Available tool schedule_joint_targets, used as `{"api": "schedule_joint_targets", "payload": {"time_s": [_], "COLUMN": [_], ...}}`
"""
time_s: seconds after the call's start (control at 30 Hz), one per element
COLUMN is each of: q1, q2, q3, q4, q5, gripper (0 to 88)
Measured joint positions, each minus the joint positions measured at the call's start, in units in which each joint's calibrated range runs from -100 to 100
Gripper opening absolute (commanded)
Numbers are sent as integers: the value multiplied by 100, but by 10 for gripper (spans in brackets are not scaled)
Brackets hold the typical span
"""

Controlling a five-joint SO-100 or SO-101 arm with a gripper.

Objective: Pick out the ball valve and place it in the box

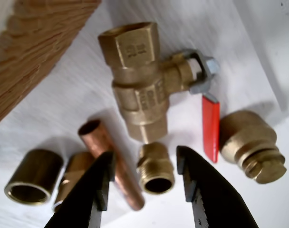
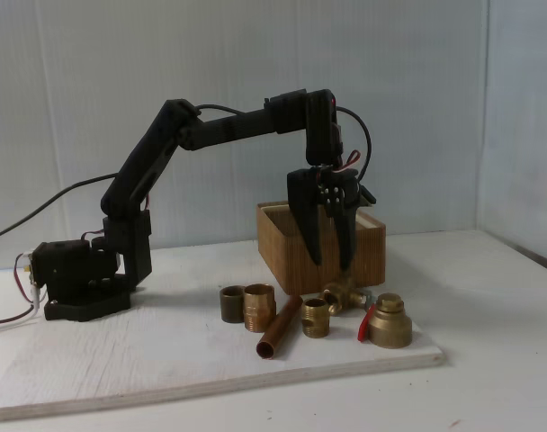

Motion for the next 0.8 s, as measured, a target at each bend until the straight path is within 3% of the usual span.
{"api": "schedule_joint_targets", "payload": {"time_s": [0.67,0.8], "q1": [7,15], "q2": [8,-17], "q3": [-1180,-1752], "q4": [129,129], "q5": [15,382], "gripper": [133,139]}}
